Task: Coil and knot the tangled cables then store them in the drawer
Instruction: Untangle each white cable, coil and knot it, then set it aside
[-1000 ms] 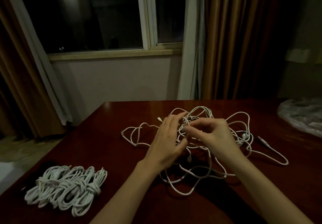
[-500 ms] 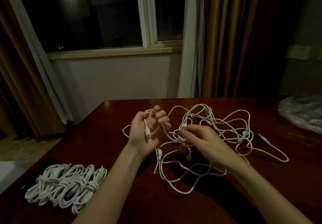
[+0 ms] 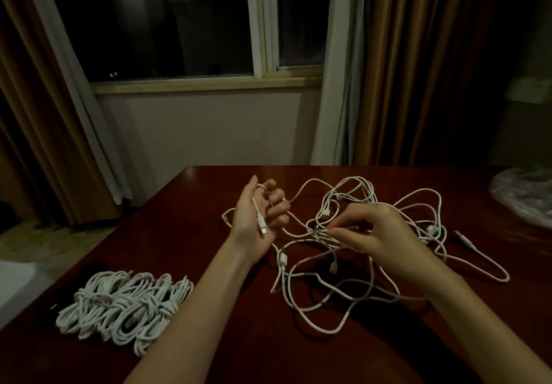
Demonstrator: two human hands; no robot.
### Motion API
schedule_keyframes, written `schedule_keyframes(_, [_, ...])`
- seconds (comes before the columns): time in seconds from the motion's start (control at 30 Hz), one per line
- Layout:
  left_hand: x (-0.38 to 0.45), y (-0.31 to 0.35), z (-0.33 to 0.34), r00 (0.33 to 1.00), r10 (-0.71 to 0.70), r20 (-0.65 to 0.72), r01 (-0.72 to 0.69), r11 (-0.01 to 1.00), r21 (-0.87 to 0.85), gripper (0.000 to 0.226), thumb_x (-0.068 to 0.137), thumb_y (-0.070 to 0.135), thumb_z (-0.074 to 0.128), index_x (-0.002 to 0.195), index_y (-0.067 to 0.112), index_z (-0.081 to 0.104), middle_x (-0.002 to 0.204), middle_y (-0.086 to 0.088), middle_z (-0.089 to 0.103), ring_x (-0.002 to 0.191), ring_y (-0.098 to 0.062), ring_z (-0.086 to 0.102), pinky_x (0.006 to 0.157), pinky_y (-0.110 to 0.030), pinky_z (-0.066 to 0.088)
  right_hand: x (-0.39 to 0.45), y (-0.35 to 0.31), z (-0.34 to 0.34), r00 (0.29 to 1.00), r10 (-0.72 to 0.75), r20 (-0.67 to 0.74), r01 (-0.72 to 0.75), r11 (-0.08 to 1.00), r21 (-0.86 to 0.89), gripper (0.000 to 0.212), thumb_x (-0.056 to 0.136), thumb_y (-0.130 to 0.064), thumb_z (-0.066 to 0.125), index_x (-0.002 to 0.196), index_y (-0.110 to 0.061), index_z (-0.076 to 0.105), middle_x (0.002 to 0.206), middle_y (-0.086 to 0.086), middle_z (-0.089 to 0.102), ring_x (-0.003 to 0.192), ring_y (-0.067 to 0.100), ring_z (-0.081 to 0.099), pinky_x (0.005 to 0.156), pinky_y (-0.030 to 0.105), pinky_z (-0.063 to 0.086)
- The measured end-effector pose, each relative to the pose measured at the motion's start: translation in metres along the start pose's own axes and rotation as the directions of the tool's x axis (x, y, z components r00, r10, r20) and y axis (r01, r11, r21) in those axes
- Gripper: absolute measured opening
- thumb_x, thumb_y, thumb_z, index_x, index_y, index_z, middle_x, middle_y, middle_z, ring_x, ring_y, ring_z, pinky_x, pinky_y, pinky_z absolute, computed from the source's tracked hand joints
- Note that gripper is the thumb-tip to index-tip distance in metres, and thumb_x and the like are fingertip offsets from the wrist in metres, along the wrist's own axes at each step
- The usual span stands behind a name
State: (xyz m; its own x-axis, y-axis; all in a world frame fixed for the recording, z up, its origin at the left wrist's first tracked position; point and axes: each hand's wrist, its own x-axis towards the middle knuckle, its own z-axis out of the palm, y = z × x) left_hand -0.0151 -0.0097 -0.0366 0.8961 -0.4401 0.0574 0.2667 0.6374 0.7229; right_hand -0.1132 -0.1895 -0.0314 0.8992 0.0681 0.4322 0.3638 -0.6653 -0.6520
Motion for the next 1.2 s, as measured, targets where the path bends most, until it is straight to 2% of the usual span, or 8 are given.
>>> schedule_keyframes(0.2, [-0.003, -0.018, 0.013, 0.998, 0.051, 0.031, -0.058, 0.946, 0.318, 0.035, 0.103, 0.046, 0.025, 0.091, 0.018, 0.042, 0.065, 0.007, 0.039, 0.052, -0.003, 0.03, 0.046, -0.016, 0.021, -0.001, -0.011, 0.004, 0.998, -0.062, -0.009, 0.061, 0.996, -0.064, 0.009, 0.085, -0.03, 0.067, 0.088, -0.024, 0.073, 0.075, -0.015, 0.067, 0.077, -0.004, 0.063, 0.067, 0.01, 0.046])
schedule_keyframes(0.37, [-0.005, -0.036, 0.017, 0.986, 0.139, 0.092, -0.165, 0.755, 0.635, 0.048, 0.094, 0.064, 0.025, 0.083, 0.025, 0.052, 0.073, 0.007, 0.047, 0.066, -0.011, 0.039, 0.066, -0.029, 0.034, 0.0, -0.017, 0.013, 0.996, -0.084, -0.01, 0.081, 0.978, -0.192, 0.011, 0.086, -0.027, 0.068, 0.09, -0.019, 0.073, 0.067, -0.025, 0.055, 0.077, -0.011, 0.06, 0.07, 0.006, 0.045])
schedule_keyframes(0.53, [-0.01, -0.05, 0.018, 0.973, 0.123, 0.196, -0.228, 0.647, 0.728, 0.046, 0.088, 0.06, 0.024, 0.086, 0.024, 0.053, 0.081, -0.003, 0.052, 0.075, -0.018, 0.054, 0.076, -0.035, 0.047, -0.001, -0.019, 0.015, 0.997, -0.074, -0.017, 0.065, 0.95, -0.305, 0.013, 0.088, -0.029, 0.066, 0.096, -0.022, 0.073, 0.073, -0.022, 0.055, 0.063, -0.008, 0.054, 0.062, 0.009, 0.042])
schedule_keyframes(0.7, [-0.011, -0.052, 0.016, 0.963, 0.031, 0.266, -0.233, 0.586, 0.776, 0.052, 0.087, 0.069, 0.025, 0.092, 0.033, 0.062, 0.095, -0.005, 0.065, 0.098, -0.026, 0.063, 0.096, -0.054, 0.048, -0.002, -0.019, 0.011, 1.0, -0.016, -0.013, 0.011, 0.951, -0.308, 0.014, 0.089, -0.029, 0.064, 0.099, -0.024, 0.073, 0.084, -0.012, 0.07, 0.067, -0.009, 0.056, 0.066, 0.007, 0.044])
schedule_keyframes(0.87, [-0.016, -0.051, 0.014, 0.945, -0.097, 0.313, -0.195, 0.601, 0.775, 0.048, 0.09, 0.052, 0.029, 0.109, 0.026, 0.066, 0.113, -0.007, 0.065, 0.111, -0.027, 0.06, 0.098, -0.053, 0.048, -0.002, -0.015, 0.009, 0.996, 0.062, -0.067, -0.071, 0.987, -0.145, 0.012, 0.087, -0.02, 0.068, 0.097, -0.022, 0.074, 0.081, -0.016, 0.066, 0.076, -0.006, 0.063, 0.069, 0.008, 0.05])
schedule_keyframes(1.03, [-0.019, -0.041, 0.018, 0.923, -0.115, 0.367, -0.208, 0.652, 0.729, 0.043, 0.089, 0.033, 0.028, 0.091, 0.034, 0.071, 0.095, 0.002, 0.067, 0.098, -0.023, 0.062, 0.089, -0.045, 0.05, 0.002, -0.013, 0.01, 0.984, 0.154, -0.085, -0.147, 0.985, 0.089, 0.008, 0.082, -0.019, 0.074, 0.082, -0.015, 0.066, 0.072, -0.003, 0.07, 0.069, 0.005, 0.069, 0.064, 0.02, 0.056])
schedule_keyframes(1.13, [-0.021, -0.039, 0.019, 0.93, -0.145, 0.338, -0.162, 0.664, 0.73, 0.043, 0.087, 0.04, 0.028, 0.098, 0.029, 0.068, 0.102, 0.003, 0.068, 0.104, -0.016, 0.061, 0.09, -0.032, 0.05, 0.003, -0.013, 0.007, 0.969, 0.233, -0.083, -0.201, 0.937, 0.287, 0.011, 0.083, -0.018, 0.072, 0.082, -0.013, 0.062, 0.073, 0.004, 0.071, 0.069, 0.012, 0.07, 0.062, 0.024, 0.056])
schedule_keyframes(1.2, [-0.02, -0.037, 0.019, 0.948, -0.156, 0.276, -0.102, 0.675, 0.731, 0.042, 0.095, 0.041, 0.027, 0.096, 0.024, 0.065, 0.089, 0.01, 0.072, 0.092, -0.004, 0.064, 0.08, -0.02, 0.05, 0.003, -0.015, 0.003, 0.965, 0.26, -0.024, -0.227, 0.881, 0.416, 0.003, 0.086, -0.016, 0.068, 0.087, -0.014, 0.066, 0.079, 0.004, 0.072, 0.071, 0.011, 0.069, 0.063, 0.02, 0.053])
